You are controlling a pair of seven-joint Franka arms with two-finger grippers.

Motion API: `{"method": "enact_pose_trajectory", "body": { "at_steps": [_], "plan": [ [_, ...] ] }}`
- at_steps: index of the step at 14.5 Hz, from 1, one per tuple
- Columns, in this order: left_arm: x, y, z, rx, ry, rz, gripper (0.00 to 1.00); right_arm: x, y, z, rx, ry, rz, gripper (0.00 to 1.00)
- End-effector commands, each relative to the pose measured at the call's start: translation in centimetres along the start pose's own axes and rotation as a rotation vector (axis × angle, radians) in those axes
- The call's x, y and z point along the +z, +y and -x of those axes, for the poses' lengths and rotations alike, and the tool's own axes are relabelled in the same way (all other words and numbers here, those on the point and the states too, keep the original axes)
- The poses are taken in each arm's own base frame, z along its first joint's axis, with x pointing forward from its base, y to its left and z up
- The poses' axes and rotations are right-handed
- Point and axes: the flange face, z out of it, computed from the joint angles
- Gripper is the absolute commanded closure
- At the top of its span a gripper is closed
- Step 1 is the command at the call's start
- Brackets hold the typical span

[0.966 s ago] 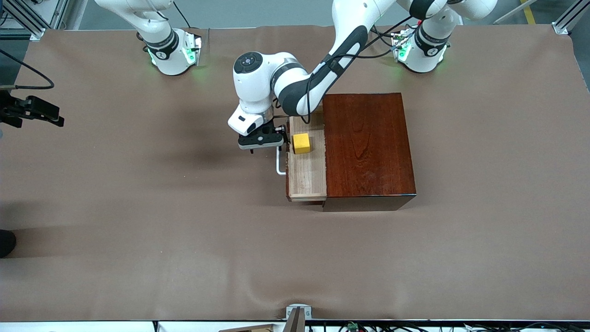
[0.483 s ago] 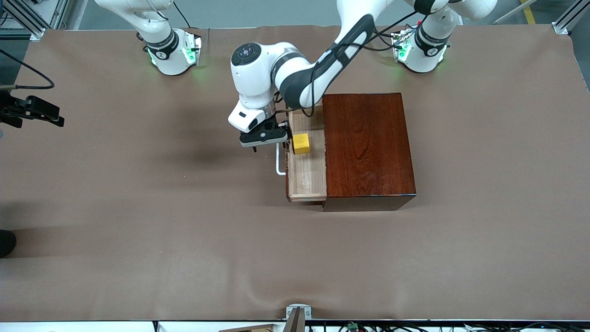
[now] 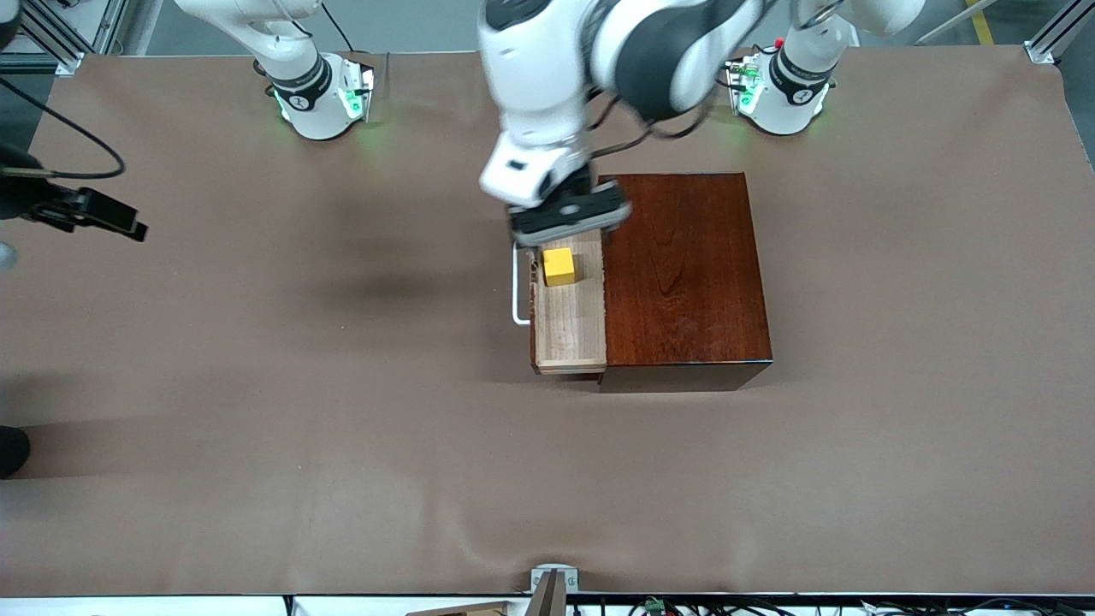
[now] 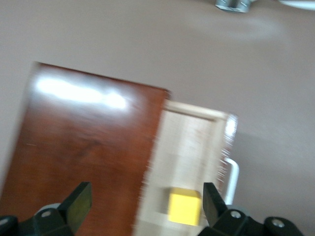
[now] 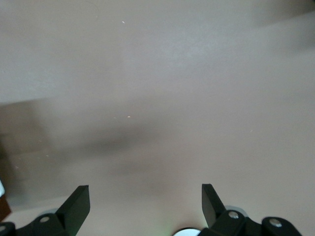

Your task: Open drawer, take yellow block, close drawer

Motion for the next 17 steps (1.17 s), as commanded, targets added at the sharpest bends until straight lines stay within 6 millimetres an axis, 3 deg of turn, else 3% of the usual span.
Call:
{"method": "enact_pose_trajectory", "body": {
  "at_steps": [1, 4, 11, 15, 17],
  "plan": [
    [-2.0, -5.4, -3.4, 0.049, 0.002, -0.008, 0.0, -0.2, -3.6, 0.9, 0.072, -0.006, -0.002, 0.0],
    [-3.1, -12.7, -7.3, 0.155, -0.032, -0.032, 0.0, 0.1, -7.0, 2.1, 0.147, -0.008, 0.006, 0.0],
    [-3.0, -26.4, -11.7, 0.253, -0.124, 0.024, 0.0, 2.0, -15.6, 5.0, 0.331, -0.054, -0.009, 0.0],
    [-2.3, -34.8, -14.2, 0.257, -0.162, 0.102, 0.0, 3.0, -19.0, 5.7, 0.46, -0.092, -0.058, 0.0],
    [-2.5, -37.4, -15.0, 0.269, -0.158, 0.119, 0.0, 3.7, -20.7, 6.2, 0.514, -0.095, -0.053, 0.0]
  ]
}}
